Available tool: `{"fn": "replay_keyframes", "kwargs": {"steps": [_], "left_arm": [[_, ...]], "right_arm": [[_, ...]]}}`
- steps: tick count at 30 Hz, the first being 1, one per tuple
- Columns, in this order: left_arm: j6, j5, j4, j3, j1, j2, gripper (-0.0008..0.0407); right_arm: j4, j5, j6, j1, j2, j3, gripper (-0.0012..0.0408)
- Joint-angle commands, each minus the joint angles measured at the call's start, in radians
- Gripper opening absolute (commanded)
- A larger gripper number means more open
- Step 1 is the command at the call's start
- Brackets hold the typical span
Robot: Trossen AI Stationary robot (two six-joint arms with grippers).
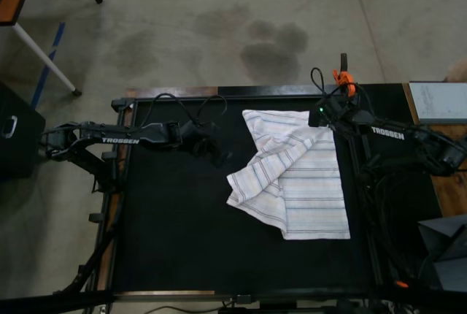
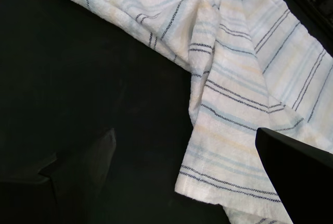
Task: Fold the towel
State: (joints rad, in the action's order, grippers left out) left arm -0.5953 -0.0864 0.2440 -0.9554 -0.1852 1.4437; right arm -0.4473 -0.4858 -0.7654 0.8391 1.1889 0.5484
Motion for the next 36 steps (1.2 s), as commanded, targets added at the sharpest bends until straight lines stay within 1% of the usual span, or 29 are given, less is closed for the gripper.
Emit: {"fn": "replay_keyframes", "kwargs": {"steps": [1, 3, 5, 7, 9, 11, 15, 17, 20, 23, 26, 29, 31, 36], "left_arm": [[0.001, 0.001, 0.019, 0.000, 0.000, 0.000, 0.0374], [0.011, 0.002, 0.055, 0.000, 0.000, 0.000, 0.0374], [0.032, 0.007, 0.100, 0.002, 0.003, 0.000, 0.0374], [0.052, 0.007, 0.124, 0.011, 0.016, 0.000, 0.0374], [0.053, 0.006, 0.117, 0.029, 0.032, 0.000, 0.0374], [0.053, 0.007, 0.087, 0.056, 0.048, 0.000, 0.0374], [0.060, 0.011, -0.015, 0.128, 0.102, 0.000, 0.0374], [0.072, 0.012, -0.069, 0.158, 0.142, 0.000, 0.0374], [0.121, 0.010, -0.128, 0.186, 0.204, 0.000, 0.0374], [0.148, -0.006, -0.152, 0.202, 0.245, 0.000, 0.0374], [0.160, -0.025, -0.144, 0.214, 0.255, 0.000, 0.0374], [0.178, -0.028, -0.122, 0.224, 0.255, 0.000, 0.0374], [0.200, -0.034, -0.115, 0.227, 0.254, 0.000, 0.0374], [0.207, -0.047, -0.113, 0.226, 0.254, 0.000, 0.0374]], "right_arm": [[0.008, 0.045, -0.009, 0.000, -0.002, 0.000, 0.0232], [0.015, 0.088, -0.016, 0.000, -0.006, 0.004, 0.0273], [0.012, 0.151, -0.014, -0.012, -0.011, 0.016, 0.0299], [0.009, 0.213, -0.019, -0.040, -0.015, 0.026, 0.0306], [0.007, 0.246, -0.033, -0.090, -0.016, 0.031, 0.0303], [0.006, 0.248, -0.064, -0.158, -0.015, 0.033, 0.0293], [0.025, 0.247, -0.153, -0.316, -0.015, 0.033, 0.0259], [0.053, 0.247, -0.195, -0.399, -0.015, 0.035, 0.0241], [0.117, 0.245, -0.244, -0.528, -0.015, 0.039, 0.0216], [0.171, 0.229, -0.294, -0.651, -0.014, 0.050, 0.0192], [0.225, 0.198, -0.339, -0.760, 0.001, 0.071, 0.0171], [0.288, 0.161, -0.344, -0.854, 0.040, 0.100, 0.0156], [0.298, 0.143, -0.323, -0.900, 0.086, 0.134, 0.0152], [0.299, 0.141, -0.235, -0.952, 0.243, 0.248, 0.0153]]}}
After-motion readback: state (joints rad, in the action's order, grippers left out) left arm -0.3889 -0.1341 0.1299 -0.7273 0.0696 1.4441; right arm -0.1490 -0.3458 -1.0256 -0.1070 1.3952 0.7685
